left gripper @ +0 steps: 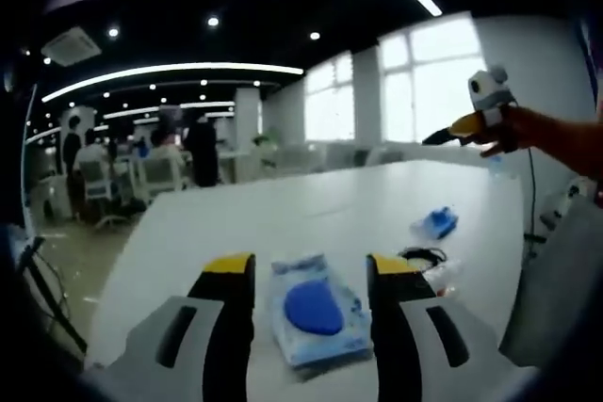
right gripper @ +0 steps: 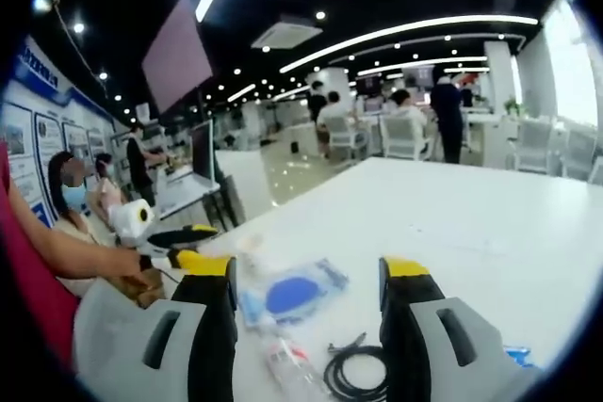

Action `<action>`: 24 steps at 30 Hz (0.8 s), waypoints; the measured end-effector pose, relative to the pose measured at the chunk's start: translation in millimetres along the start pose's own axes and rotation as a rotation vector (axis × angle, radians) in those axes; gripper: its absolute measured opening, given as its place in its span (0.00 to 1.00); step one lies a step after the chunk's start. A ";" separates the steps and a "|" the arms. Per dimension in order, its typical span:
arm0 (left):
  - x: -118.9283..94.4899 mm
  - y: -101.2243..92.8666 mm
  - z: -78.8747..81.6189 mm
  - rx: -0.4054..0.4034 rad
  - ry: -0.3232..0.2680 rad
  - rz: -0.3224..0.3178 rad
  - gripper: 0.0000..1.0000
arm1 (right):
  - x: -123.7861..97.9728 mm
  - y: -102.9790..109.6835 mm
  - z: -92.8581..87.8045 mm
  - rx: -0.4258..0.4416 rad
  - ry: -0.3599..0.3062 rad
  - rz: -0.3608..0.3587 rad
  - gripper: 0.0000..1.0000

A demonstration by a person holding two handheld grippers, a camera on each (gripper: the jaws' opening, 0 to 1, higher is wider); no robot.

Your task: Arrange the tabletop items into an orderly group along one side of the table until the central work area is clear of visible clutter.

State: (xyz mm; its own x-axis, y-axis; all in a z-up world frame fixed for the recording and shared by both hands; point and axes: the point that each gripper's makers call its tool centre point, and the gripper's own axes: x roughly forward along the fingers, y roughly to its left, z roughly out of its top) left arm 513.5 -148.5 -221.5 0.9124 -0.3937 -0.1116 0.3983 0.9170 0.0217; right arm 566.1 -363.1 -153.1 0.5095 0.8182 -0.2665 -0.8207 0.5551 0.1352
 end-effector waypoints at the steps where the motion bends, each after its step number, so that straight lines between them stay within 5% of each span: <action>1: 1.6 -4.2 2.0 -0.001 0.005 -0.010 0.45 | -1.2 -0.1 -0.8 -0.003 0.003 -0.002 0.61; 7: 2.1 -24.9 8.7 0.004 0.016 -0.052 0.46 | 0.9 7.4 -3.6 -0.027 0.026 0.018 0.61; 15: -8.6 -37.6 2.3 -0.001 0.049 -0.070 0.49 | 25.1 31.0 -71.7 -0.214 0.343 0.128 0.64; 24: -17.5 -42.8 -2.6 -0.023 0.076 -0.070 0.47 | 47.6 44.9 -142.4 -0.377 0.628 0.247 0.62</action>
State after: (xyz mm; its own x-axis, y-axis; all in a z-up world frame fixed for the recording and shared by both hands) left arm 480.2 -180.7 -223.0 0.8722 -0.4518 -0.1873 0.4579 0.8889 -0.0119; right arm 516.7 -320.5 -295.7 0.1500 0.6109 -0.7774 -0.9815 0.1864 -0.0428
